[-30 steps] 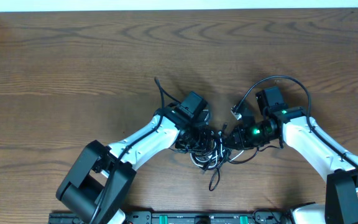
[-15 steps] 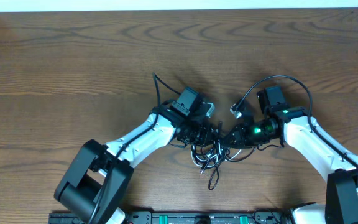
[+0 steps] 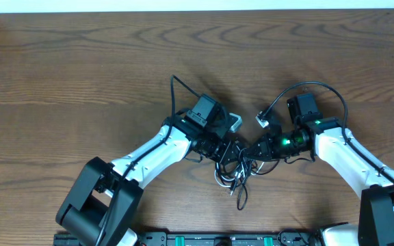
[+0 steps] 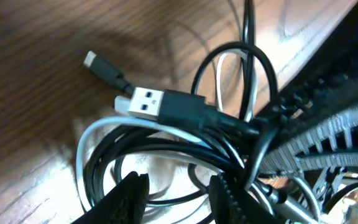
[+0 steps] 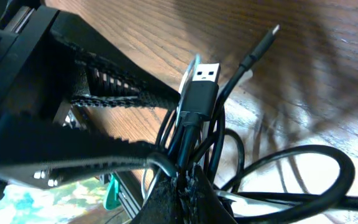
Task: Untangle cables
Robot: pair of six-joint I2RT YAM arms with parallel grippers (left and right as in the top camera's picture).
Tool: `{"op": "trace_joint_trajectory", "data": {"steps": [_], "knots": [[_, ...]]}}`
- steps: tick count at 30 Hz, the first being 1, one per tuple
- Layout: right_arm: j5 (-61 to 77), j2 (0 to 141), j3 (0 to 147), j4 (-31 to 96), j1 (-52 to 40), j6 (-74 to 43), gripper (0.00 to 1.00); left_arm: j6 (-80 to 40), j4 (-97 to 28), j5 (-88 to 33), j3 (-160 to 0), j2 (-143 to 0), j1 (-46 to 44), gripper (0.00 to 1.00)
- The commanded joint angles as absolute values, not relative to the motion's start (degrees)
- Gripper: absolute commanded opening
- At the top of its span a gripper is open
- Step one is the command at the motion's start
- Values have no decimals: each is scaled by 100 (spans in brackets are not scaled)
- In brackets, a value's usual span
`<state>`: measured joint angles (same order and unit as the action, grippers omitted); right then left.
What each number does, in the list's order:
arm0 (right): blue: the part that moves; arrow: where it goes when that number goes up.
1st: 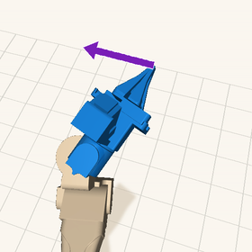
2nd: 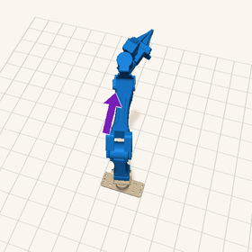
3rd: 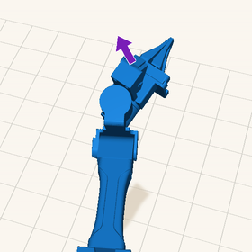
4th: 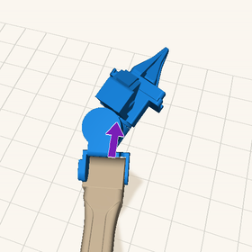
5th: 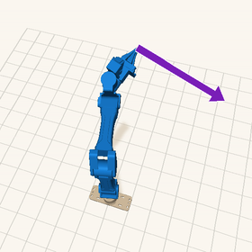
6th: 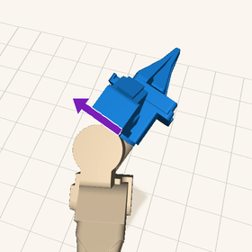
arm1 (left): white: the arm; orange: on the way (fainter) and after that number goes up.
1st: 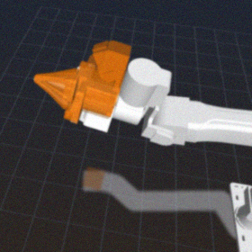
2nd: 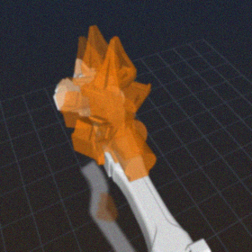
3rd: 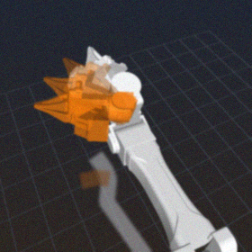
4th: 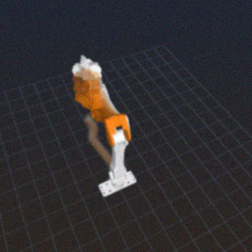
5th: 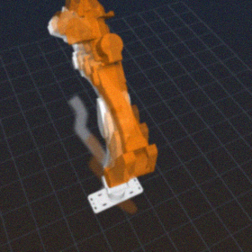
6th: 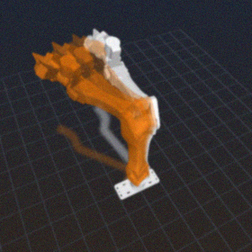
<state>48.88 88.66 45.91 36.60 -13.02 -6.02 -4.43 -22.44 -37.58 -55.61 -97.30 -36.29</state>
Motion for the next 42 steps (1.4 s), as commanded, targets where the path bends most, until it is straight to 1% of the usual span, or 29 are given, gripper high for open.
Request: {"op": "trace_joint_trajectory", "data": {"steps": [1, 4, 6, 8, 15, 17, 19, 20, 21, 22, 27, 31, 32, 36, 42], "knots": [[5459, 8884, 4593, 3505, -1352, -530, 1, -62, -2178, -4359, -5540, -9539, -3942, 39], [5461, 8884, 4593, 3489, -1354, -530, 1, 82, -2174, -4668, -5540, -9535, -3916, 38], [5461, 8884, 4593, 3492, -1352, -530, 1, 534, -2174, -5404, -5540, -9535, -3881, 38], [5463, 8884, 4593, 3487, -1354, -528, 1, 808, -2174, -5887, -5540, -9535, -3865, 38], [5454, 8884, 4593, 3509, -1354, -239, 1, 834, -2152, -5931, -5540, -9535, -3791, 37], [5461, 8884, 4595, 3485, -1347, -244, 5, 827, -2156, -5854, -5540, -9535, -3686, 37], [5468, 8882, 4602, 3387, -1315, -248, 8, 666, -2156, -5682, -5540, -9535, -3575, 25], [5511, 8882, 4611, 3339, -1275, -246, 7, 486, -2156, -5485, -5540, -9535, -3489, 10], [5564, 8882, 4613, 3323, -1258, -246, 3, 336, -2169, -5339, -5540, -9535, -3433, 8], [5664, 8879, 4613, 3317, -1227, -246, 1, 180, -2182, -5172, -5540, -9535, -3369, 8], [6274, 8873, 4613, 3321, -1129, 176, 1, -528, -2215, -4407, -5540, -9535, -3089, 8], [6252, 8873, 4613, 3321, -1133, 661, 1, -633, -2169, -4364, -5540, -9535, -2939, 8], [6165, 8873, 4611, 3319, -1133, 733, 2, -633, -2171, -4364, -5540, -9535, -2932, 8], [5730, 8873, 4611, 3361, -1133, 740, 1, -633, -2217, -4370, -5540, -9535, -2932, 8], [5732, 8873, 4611, 3367, -1133, 740, 1, -626, -2241, -4436, -5540, -9535, -2932, 8]]}}
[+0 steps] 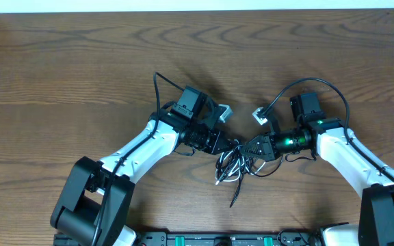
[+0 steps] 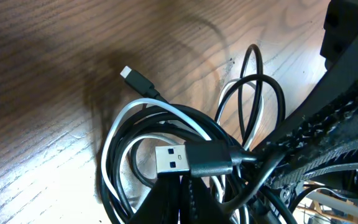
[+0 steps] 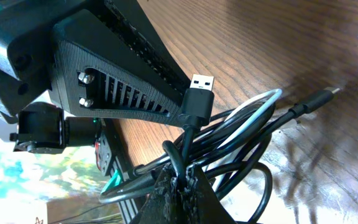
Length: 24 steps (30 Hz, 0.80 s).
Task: Untangle cables
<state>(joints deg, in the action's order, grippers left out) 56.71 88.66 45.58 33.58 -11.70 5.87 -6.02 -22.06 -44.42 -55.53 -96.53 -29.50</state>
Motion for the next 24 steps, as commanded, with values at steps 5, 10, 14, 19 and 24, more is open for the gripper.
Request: {"op": "trace_joint_trajectory", "data": {"steps": [5, 10, 14, 19, 24], "knots": [[5564, 8873, 4611, 3358, -1129, 742, 1, -67, -2261, -5529, -5590, -9511, -2729, 17], [5610, 8873, 4611, 3291, -1129, 659, 1, 298, -2237, -6650, -5655, -9509, -2613, 29], [5721, 8873, 4611, 3295, -1129, 325, 1, 296, -2261, -6449, -5649, -9515, -2832, 29], [6147, 8873, 4611, 3297, -1129, 325, 1, -119, -2287, -5107, -5649, -9515, -3133, 29], [6147, 8873, 4611, 3299, -1129, 325, 1, -183, -2237, -4812, -5649, -9515, -3142, 29]]}}
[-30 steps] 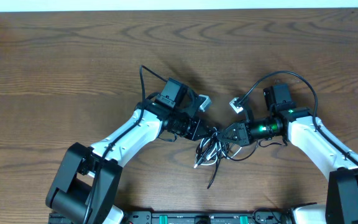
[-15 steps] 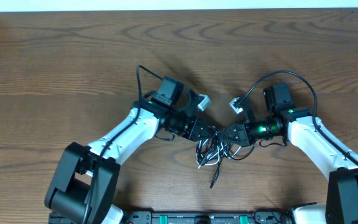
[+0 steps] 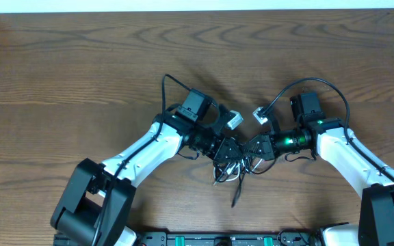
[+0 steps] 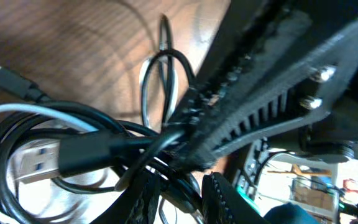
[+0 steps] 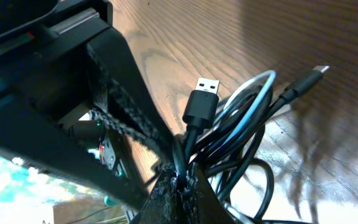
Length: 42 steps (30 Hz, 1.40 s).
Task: Untangle cables
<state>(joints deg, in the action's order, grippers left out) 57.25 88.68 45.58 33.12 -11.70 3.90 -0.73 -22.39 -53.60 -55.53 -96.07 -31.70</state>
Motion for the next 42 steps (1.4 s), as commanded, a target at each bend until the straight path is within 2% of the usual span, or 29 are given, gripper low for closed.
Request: {"op": "trace_joint_trajectory", "data": {"steps": [1, 6, 23, 28, 34, 42], "knots": [[6147, 8873, 4611, 3297, -1129, 325, 1, -185, -2248, -4729, -5647, -9515, -3144, 29], [6145, 8873, 4611, 3299, -1129, 327, 1, -226, -2307, -4130, -5647, -9515, -3074, 29], [6147, 8873, 4611, 3354, -1133, 325, 1, -521, -1973, -4132, -5647, -9518, -3100, 31], [6147, 8873, 4609, 3382, -1133, 320, 1, -611, -1870, -4123, -5647, -9520, -3183, 34], [6215, 8873, 4609, 3413, -1133, 279, 1, -784, -1811, -3669, -5596, -9594, -3186, 34], [6213, 8873, 4609, 3430, -1133, 281, 1, -1240, -1251, -3656, -5555, -9929, -3186, 33]]}}
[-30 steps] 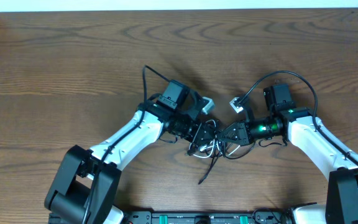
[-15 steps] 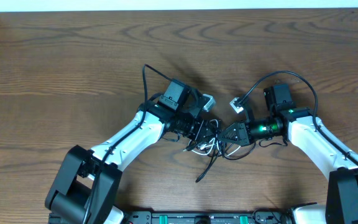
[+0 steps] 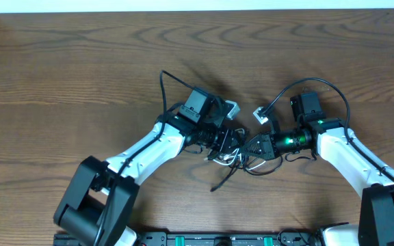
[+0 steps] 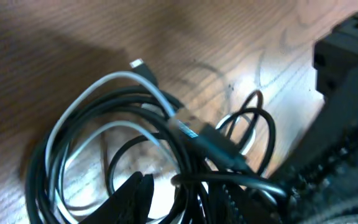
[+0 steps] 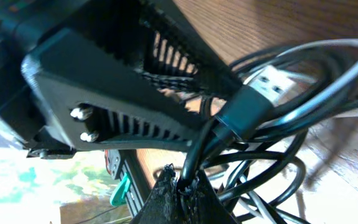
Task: Untangle cables
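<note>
A tangle of black and white cables (image 3: 233,158) lies between my two grippers, and a black tail (image 3: 217,184) trails toward the lower left. In the left wrist view the white loop (image 4: 104,87) and black loops spread over the wood. My left gripper (image 4: 176,202) is open, and black strands run between its fingers (image 4: 132,199). My right gripper (image 5: 182,186) is shut on the black cable just below its USB plug (image 5: 260,87). The left gripper's ribbed body fills the view right behind that plug. From overhead the left gripper (image 3: 230,140) and the right gripper (image 3: 250,147) nearly touch.
Brown wooden table (image 3: 81,75) all round, with a white strip (image 3: 197,5) along its far edge. Each arm carries its own black wrist lead, the left one (image 3: 163,85) and the right one (image 3: 317,85), looping above the table. The arm bases stand at the near edge.
The bundle sits a little higher and more to the left, and its black tail now points lower left instead of straight down. The left gripper stands further back from the tangle. The right gripper's hold is unchanged.
My left gripper was open at the tangle while my right held the black USB cable. Then the left fingers were together and further left, with the bundle stretched between us. Then the left was open again, close to the right gripper. Now the loops lie looser.
</note>
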Robot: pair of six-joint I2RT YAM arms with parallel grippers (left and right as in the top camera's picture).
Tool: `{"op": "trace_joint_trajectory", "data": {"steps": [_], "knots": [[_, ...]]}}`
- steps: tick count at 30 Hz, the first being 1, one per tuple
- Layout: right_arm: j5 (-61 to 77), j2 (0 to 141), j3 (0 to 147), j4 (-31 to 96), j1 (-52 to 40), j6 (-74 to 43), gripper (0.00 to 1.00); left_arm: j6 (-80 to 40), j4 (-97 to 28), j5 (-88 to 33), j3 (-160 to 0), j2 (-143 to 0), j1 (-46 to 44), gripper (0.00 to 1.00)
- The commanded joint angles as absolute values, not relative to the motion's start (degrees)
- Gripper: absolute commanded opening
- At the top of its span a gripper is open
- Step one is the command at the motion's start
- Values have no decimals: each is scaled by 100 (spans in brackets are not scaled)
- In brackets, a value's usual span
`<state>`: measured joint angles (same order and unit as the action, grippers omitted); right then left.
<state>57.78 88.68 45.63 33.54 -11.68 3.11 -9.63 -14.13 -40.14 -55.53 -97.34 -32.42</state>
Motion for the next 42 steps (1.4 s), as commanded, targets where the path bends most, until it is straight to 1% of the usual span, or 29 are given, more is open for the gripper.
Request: {"op": "trace_joint_trajectory", "data": {"steps": [1, 3, 4, 5, 10, 13, 18, 24, 27, 29, 31, 33, 35, 39, 42], "knots": [[6213, 8873, 4609, 3430, -1133, 283, 1, -1238, -1251, -3651, -5555, -9931, -3183, 26], [6213, 8873, 4609, 3428, -1133, 283, 1, -1238, -1258, -3621, -5555, -9929, -3179, 12], [6213, 8873, 4609, 3428, -1133, 283, 1, -1238, -1271, -3542, -5555, -9929, -3179, 8], [6213, 8873, 4609, 3428, -1133, 283, 1, -1243, -1293, -3424, -5555, -9929, -3179, 8], [6213, 8873, 4609, 3457, -1133, 353, 1, -2272, -1640, -1811, -5555, -9929, -3140, 8], [6213, 8873, 4609, 3568, -1133, 480, 1, -2779, -1817, -1223, -5555, -9929, -3055, 8], [6211, 8873, 4609, 3874, -1133, 801, 1, -3079, -1874, -1127, -5555, -9929, -2838, 8], [6204, 8873, 4606, 4147, -1133, 1046, 1, -3074, -1879, -1175, -5555, -9929, -2672, 7], [6206, 8873, 4606, 4165, -1133, 1046, 1, -2989, -1806, -1433, -5555, -9929, -2668, 8], [6171, 8873, 4606, 4160, -1133, 1041, 9, -2812, -1726, -1730, -5555, -9929, -2670, 7], [5992, 8873, 4606, 4132, -1133, 1037, 26, -2630, -1658, -2058, -5555, -9929, -2668, 8], [5559, 8873, 4609, 3935, -1133, 823, 36, -2346, -1594, -2477, -5555, -9929, -2668, 8], [5347, 8873, 4637, 3785, -1133, 580, 36, -2215, -1549, -2672, -5557, -9929, -2668, 8], [5240, 8873, 4884, 3662, -1144, 561, 35, -2215, -1433, -3107, -5559, -9929, -2668, 7], [4788, 8873, 5107, 3660, -1256, 563, 34, -2421, -1411, -3153, -5559, -9929, -2668, 8]]}}
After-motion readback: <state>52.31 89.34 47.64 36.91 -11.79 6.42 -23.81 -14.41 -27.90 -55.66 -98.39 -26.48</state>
